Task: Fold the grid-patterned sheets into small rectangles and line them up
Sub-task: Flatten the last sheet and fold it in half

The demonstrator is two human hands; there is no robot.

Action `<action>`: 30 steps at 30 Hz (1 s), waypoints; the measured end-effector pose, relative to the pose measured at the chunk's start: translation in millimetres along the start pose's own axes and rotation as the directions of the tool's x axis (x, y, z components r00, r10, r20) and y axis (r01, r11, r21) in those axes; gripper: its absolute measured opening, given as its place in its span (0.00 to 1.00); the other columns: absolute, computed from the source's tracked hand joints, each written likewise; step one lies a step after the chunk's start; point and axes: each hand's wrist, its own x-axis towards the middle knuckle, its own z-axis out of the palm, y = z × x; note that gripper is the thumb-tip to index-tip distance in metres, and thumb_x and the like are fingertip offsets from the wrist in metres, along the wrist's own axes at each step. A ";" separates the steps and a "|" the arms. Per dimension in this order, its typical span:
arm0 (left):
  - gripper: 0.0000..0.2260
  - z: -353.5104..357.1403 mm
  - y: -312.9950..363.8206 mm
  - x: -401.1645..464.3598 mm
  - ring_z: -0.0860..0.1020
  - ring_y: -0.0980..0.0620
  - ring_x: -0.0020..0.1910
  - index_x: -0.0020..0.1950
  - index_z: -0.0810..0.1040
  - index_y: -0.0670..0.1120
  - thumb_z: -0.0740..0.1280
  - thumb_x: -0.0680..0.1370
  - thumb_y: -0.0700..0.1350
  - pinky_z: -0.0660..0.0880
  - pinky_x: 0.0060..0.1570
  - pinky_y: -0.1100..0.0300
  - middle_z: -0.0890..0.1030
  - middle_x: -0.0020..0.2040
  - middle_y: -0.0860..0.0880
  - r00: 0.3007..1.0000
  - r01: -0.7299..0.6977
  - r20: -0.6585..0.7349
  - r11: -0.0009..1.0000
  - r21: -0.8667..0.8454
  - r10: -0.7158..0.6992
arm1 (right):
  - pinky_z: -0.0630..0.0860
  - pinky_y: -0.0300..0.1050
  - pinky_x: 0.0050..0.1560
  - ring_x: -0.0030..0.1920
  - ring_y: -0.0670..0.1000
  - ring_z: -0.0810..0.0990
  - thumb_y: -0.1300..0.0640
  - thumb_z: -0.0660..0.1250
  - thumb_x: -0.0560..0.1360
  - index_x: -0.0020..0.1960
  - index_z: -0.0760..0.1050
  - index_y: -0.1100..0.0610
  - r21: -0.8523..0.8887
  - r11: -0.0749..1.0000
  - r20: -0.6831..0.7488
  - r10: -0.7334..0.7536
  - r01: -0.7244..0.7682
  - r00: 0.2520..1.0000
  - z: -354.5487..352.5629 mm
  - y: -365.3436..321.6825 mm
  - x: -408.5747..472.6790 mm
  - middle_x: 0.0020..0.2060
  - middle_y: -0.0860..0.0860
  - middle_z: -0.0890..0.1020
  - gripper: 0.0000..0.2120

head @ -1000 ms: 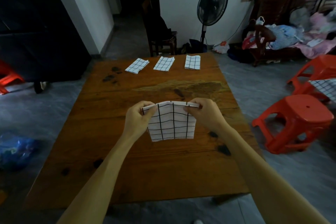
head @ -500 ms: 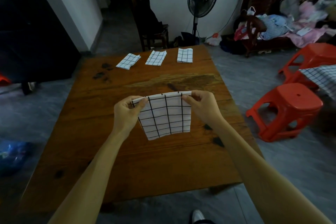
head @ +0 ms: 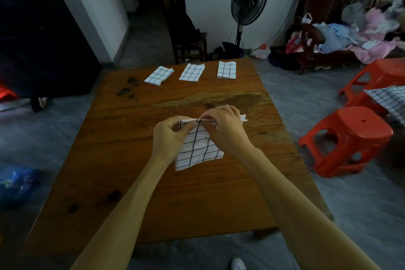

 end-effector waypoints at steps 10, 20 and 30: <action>0.06 -5.2 3.1 -7.7 0.80 0.65 0.43 0.51 0.82 0.49 0.70 0.75 0.42 0.75 0.42 0.72 0.81 0.42 0.61 0.999 -0.026 -0.023 0.999 0.019 0.026 | 0.73 0.39 0.51 0.52 0.45 0.75 0.51 0.64 0.80 0.62 0.77 0.52 0.285 0.957 0.108 0.031 -0.061 0.994 0.6 -16.7 4.1 0.50 0.45 0.80 0.13; 0.07 -6.1 -25.4 -17.4 0.80 0.65 0.44 0.52 0.83 0.45 0.70 0.75 0.42 0.75 0.48 0.71 0.81 0.43 0.58 0.999 0.021 -0.033 0.996 0.087 -0.018 | 0.71 0.25 0.44 0.44 0.34 0.77 0.56 0.67 0.78 0.50 0.82 0.54 0.431 0.895 -0.120 0.185 -0.116 0.975 -5.5 -19.7 11.4 0.42 0.40 0.80 0.06; 0.07 -3.0 -70.7 -40.1 0.78 0.66 0.44 0.52 0.83 0.46 0.69 0.76 0.43 0.76 0.45 0.71 0.82 0.46 0.56 0.994 0.109 0.005 0.971 0.213 -0.112 | 0.72 0.28 0.40 0.39 0.38 0.78 0.54 0.68 0.77 0.51 0.82 0.54 0.403 0.901 -0.306 0.296 -0.159 0.905 -24.1 -0.7 9.7 0.40 0.40 0.81 0.06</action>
